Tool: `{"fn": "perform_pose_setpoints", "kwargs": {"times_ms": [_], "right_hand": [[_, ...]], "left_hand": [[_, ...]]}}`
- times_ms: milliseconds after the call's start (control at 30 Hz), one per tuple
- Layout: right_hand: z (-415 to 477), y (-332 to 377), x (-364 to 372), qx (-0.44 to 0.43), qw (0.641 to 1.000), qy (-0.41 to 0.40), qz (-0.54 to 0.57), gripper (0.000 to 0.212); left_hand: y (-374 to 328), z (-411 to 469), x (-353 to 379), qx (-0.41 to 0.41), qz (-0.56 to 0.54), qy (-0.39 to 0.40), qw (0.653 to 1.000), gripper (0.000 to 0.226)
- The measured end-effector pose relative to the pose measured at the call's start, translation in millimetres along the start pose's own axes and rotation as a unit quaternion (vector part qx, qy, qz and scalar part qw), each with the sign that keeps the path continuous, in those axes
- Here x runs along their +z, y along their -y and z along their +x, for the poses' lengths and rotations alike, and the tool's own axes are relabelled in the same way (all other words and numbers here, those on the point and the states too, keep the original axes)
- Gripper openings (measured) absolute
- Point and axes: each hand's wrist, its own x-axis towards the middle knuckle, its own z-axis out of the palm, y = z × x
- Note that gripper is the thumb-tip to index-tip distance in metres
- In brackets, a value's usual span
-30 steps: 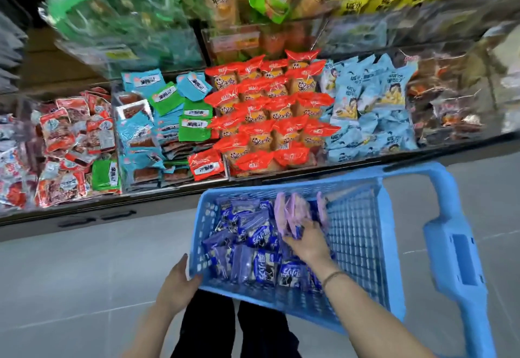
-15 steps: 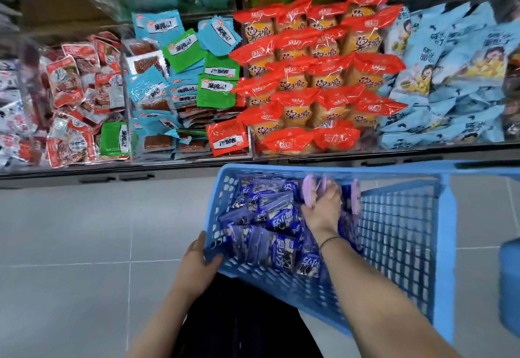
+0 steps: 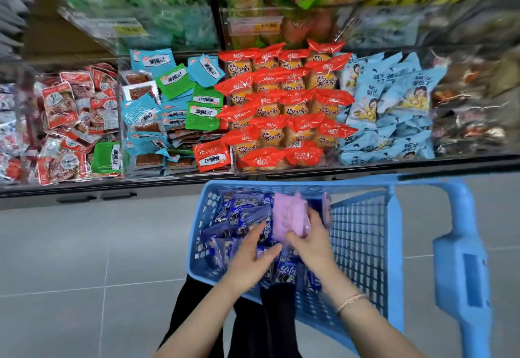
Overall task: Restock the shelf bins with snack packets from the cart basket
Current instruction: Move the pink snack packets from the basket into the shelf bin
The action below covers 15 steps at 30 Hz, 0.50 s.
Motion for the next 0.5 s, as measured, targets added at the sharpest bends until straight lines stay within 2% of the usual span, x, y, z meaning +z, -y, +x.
{"fn": "perform_pose_setpoints", "kwargs": {"times_ms": [100, 167, 200, 300, 367, 433, 500], "right_hand": [[-22, 19, 8, -0.005, 0.989, 0.113, 0.093, 0.050], [-29, 23, 7, 0.010, 0.980, 0.154, 0.126, 0.045], [-30, 24, 5, 0.001, 0.981, 0.156, 0.115, 0.039], [-27, 23, 0, -0.094, 0.988, 0.121, 0.015, 0.033], [-24, 26, 1, -0.133, 0.986, 0.101, -0.018, 0.029], [-21, 28, 0, -0.129, 0.987, 0.094, -0.024, 0.040], [-19, 29, -1, -0.083, 0.990, 0.115, -0.010, 0.063]], "left_hand": [[-20, -4, 2, -0.017, -0.146, 0.004, 0.989, 0.081], [-20, -4, -9, -0.053, -0.211, -0.015, 0.976, 0.089], [-17, -4, -15, -0.065, -0.235, -0.010, 0.970, 0.086], [-13, -9, -26, -0.058, -0.262, 0.040, 0.963, 0.056], [-12, -12, -28, -0.058, -0.275, 0.050, 0.958, 0.056], [-13, -15, -29, -0.047, -0.302, 0.048, 0.951, 0.058], [-14, -16, -31, -0.047, -0.326, 0.035, 0.944, 0.065]]}}
